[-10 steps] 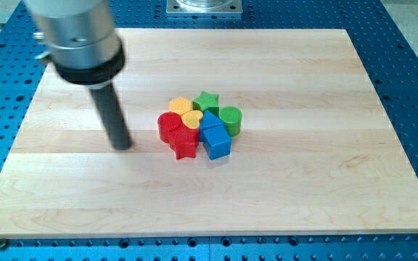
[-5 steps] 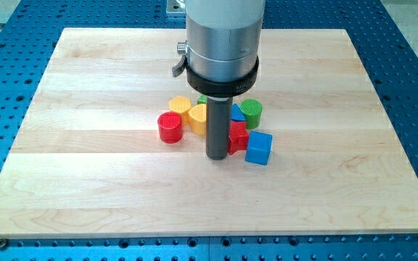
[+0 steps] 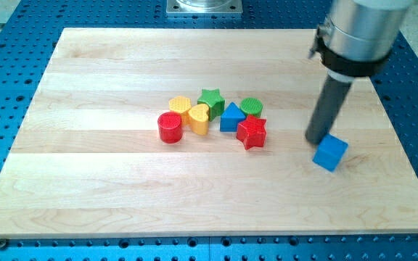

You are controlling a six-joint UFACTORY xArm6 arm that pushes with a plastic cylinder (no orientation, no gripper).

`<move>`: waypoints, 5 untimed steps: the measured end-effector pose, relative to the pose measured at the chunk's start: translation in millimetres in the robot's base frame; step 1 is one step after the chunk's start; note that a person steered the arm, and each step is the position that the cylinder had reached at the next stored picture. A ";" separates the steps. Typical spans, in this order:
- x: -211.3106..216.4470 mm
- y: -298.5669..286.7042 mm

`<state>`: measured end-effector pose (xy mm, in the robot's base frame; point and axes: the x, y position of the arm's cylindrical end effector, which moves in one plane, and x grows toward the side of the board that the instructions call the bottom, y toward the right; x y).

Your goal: Push the blue cube towards the bottom right side of the board

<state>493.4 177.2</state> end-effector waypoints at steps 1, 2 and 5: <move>24.3 4.7; 24.8 4.7; 31.1 -4.0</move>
<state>524.6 173.2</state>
